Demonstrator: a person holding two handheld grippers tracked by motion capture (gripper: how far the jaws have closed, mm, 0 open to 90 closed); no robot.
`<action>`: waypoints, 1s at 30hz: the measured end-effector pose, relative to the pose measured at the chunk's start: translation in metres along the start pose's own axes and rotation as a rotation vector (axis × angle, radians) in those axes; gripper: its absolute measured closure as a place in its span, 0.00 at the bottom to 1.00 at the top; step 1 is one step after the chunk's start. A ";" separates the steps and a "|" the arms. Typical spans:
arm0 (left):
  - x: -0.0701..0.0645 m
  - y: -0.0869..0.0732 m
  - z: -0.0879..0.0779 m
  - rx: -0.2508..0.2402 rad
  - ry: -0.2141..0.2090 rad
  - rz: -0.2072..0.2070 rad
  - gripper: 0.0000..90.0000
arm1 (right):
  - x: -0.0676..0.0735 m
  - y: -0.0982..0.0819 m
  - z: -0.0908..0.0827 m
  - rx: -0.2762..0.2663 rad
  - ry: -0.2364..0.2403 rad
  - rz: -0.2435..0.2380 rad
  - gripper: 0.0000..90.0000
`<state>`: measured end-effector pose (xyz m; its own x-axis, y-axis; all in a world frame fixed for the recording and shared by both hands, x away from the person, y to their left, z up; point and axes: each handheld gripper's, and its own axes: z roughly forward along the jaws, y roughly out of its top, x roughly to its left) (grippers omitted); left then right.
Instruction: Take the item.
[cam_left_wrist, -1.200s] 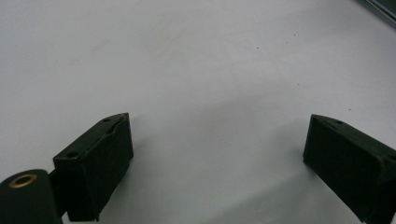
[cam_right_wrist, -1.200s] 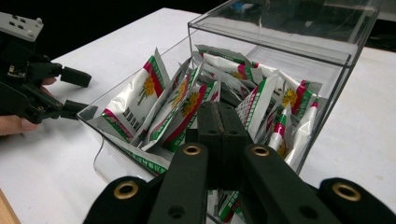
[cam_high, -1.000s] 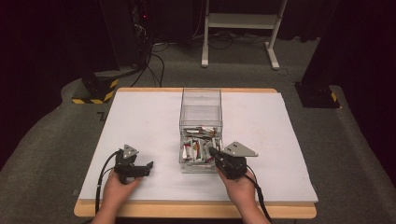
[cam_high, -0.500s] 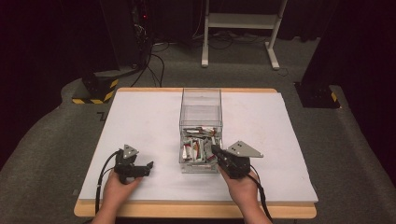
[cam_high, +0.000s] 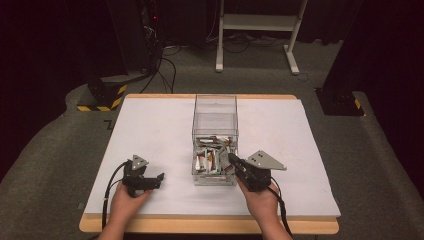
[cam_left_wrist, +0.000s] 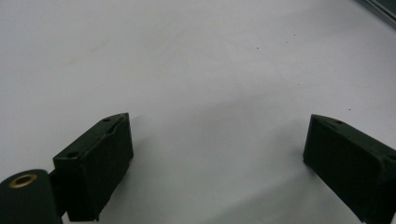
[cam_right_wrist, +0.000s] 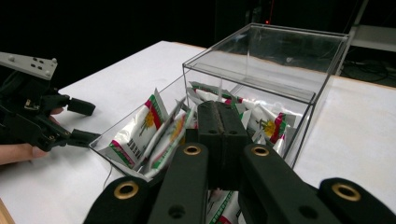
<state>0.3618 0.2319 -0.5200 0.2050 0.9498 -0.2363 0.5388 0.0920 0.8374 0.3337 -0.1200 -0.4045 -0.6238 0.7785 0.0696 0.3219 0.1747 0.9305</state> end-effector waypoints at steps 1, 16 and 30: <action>0.000 0.000 0.000 0.000 0.000 0.000 0.09 | 0.000 0.000 0.000 0.000 0.000 0.000 1.00; 0.000 0.000 0.000 0.000 0.000 0.000 0.09 | -0.002 0.006 -0.010 -0.048 -0.007 0.006 1.00; 0.000 0.000 0.000 -0.001 0.000 -0.001 0.09 | -0.006 0.011 -0.019 -0.083 -0.020 0.014 1.00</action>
<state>0.3619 0.2318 -0.5201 0.2044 0.9497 -0.2371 0.5378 0.0934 0.8379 0.3277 -0.1345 -0.3879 -0.6048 0.7928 0.0760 0.2697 0.1141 0.9562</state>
